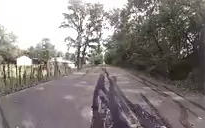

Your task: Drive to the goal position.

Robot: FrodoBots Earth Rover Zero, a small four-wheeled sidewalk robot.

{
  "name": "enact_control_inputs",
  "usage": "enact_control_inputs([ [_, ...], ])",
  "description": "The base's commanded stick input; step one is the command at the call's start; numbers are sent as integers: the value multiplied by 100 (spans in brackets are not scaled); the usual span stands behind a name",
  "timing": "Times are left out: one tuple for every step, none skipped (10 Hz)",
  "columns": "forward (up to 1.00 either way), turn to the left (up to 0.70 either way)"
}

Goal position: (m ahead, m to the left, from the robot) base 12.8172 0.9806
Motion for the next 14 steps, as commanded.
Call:
enact_control_inputs([
  [70, 0],
  [70, 0],
  [70, 0],
  [70, 0],
  [70, 0],
  [70, 0],
  [70, 0],
  [70, 0],
  [70, 0],
  [70, 0],
  [70, 0],
  [70, -5],
  [70, -13],
  [70, -26],
])
